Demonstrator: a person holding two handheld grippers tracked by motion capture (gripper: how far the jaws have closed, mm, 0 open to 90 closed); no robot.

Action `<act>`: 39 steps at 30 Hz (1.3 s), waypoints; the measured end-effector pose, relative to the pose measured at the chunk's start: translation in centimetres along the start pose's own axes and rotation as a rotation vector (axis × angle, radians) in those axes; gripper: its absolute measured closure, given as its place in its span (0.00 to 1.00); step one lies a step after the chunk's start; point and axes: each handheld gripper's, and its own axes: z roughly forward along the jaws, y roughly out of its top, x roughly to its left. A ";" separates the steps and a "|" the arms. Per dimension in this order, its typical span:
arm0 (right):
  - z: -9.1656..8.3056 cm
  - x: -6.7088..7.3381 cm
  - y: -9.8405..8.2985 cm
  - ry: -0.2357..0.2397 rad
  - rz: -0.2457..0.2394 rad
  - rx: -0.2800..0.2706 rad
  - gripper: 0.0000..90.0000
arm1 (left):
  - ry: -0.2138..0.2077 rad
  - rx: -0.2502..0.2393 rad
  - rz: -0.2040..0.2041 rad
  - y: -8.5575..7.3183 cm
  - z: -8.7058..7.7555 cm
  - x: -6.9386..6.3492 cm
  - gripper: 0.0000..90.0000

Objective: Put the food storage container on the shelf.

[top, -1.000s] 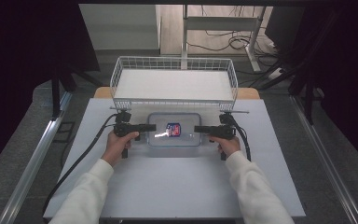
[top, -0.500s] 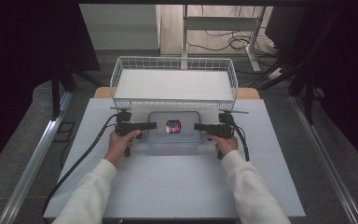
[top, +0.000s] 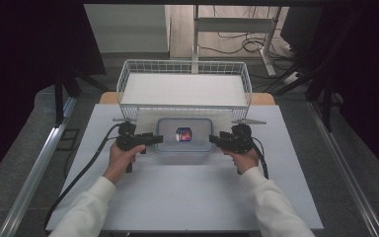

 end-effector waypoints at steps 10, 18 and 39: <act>-1.9 3.7 -3.8 0.000 -0.295 0.089 0.90 | 0.050 0.055 0.122 -4.2 -3.4 -2.9 0.33; 1.9 6.2 -5.3 -0.018 -0.435 0.206 0.98 | 0.091 0.115 0.207 -6.8 -4.8 -4.9 0.30; 7.7 7.4 -4.4 -0.063 -0.398 0.220 0.99 | 0.120 0.126 0.232 -8.2 -5.9 -5.2 0.30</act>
